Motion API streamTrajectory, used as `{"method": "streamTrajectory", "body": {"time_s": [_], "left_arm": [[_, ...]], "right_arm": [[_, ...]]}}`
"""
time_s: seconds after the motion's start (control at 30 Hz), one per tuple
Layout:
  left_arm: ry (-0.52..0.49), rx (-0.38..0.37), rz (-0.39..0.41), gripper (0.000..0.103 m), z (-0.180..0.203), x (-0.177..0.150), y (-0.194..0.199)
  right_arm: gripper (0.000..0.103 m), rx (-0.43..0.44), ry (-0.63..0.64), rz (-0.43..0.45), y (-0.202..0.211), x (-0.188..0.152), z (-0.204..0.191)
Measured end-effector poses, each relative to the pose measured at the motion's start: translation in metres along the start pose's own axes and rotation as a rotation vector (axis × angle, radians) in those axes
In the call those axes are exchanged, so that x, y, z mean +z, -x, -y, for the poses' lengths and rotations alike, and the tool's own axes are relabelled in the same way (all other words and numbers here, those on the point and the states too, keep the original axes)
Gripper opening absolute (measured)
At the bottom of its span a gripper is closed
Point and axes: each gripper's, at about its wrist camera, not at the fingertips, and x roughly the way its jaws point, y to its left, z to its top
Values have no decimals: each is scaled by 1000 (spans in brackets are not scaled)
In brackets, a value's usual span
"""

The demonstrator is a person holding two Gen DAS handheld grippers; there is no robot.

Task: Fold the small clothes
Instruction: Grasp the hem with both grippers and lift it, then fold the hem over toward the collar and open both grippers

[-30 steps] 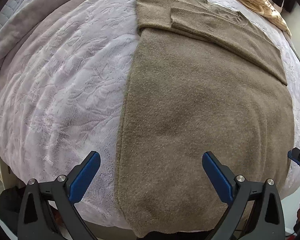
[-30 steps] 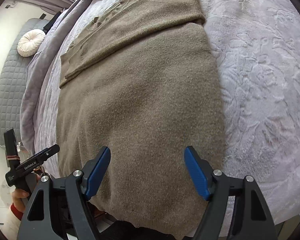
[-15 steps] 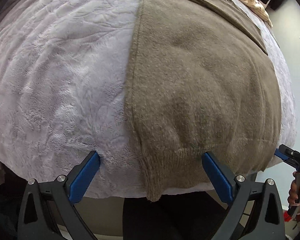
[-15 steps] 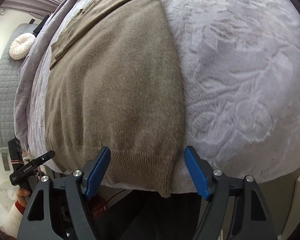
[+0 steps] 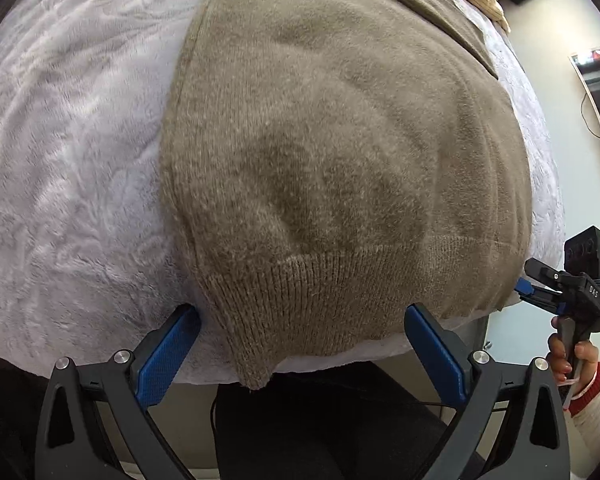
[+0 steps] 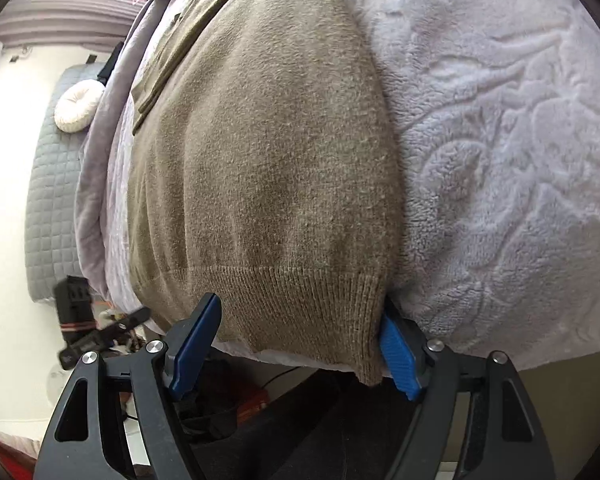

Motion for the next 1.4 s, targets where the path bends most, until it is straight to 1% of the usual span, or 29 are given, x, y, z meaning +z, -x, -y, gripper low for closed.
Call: {"method": "streamTrajectory", "body": {"time_s": [0.03,0.07,0.1,0.17,0.2,0.23,0.27,0.3,0.33,0.37,0.4,0.43,0.53,0.57,0.7,0.77,0.8,0.83,0.87,0.93,0.97,1.0,1.03,1.13,1.23,1.33,1.4], "left_arm": [[2,7,6,101,1,1,0],[8,10,14,92,3,0,1],[18,15,23,87,4,0,3],[46,25,25,66,12,7,-2],[58,25,25,60,9,8,-1],[67,17,22,47,5,9,0],[73,-9,19,30,0,10,1],[82,-49,18,20,-2,8,2],[92,-101,18,10,-6,3,3],[96,-122,28,10,-6,3,7],[84,-130,42,10,-4,3,12],[67,-142,60,10,-1,2,19],[47,-196,106,10,4,1,42],[44,-203,114,10,3,4,49],[28,-218,156,10,13,19,71],[28,-226,180,10,17,34,83],[28,-232,197,10,20,44,89],[26,-237,210,10,15,54,97],[26,-237,223,10,19,65,101],[20,-229,254,10,21,88,114],[18,-224,270,10,22,100,120],[15,-221,290,10,19,106,128],[13,-216,312,10,22,120,134],[13,-200,371,10,36,171,140],[8,-167,425,10,47,218,144],[-3,-139,464,10,55,263,142],[-8,-110,478,10,59,297,132]], "right_arm": [[80,11,-12,3,0,1,2],[80,21,-25,4,0,1,3],[80,31,-32,5,1,1,4],[78,66,-45,-5,2,0,5],[72,90,-56,-16,0,-1,5],[66,108,-69,-27,-1,-2,6],[49,114,-86,-39,-3,-4,7],[27,100,-106,-56,-6,-6,11],[16,80,-124,-70,-8,-8,15],[9,75,-131,-71,-8,-10,15],[8,80,-129,-59,-5,-12,14],[8,94,-121,-48,-1,-14,11],[8,200,-134,-14,13,-16,4],[8,232,-141,2,20,-15,1],[8,325,-148,59,45,2,-14],[8,350,-132,79,54,15,-24],[8,362,-122,88,59,25,-28],[8,375,-112,96,64,36,-34],[8,380,-102,101,67,44,-40],[8,394,-74,114,76,68,-50],[8,401,-60,123,79,82,-59],[8,406,-42,134,84,98,-66],[8,409,-30,142,86,109,-76],[8,417,13,167,94,155,-97],[8,412,65,178,101,207,-115],[8,411,107,183,101,254,-131],[8,410,127,178,96,289,-137]]}}
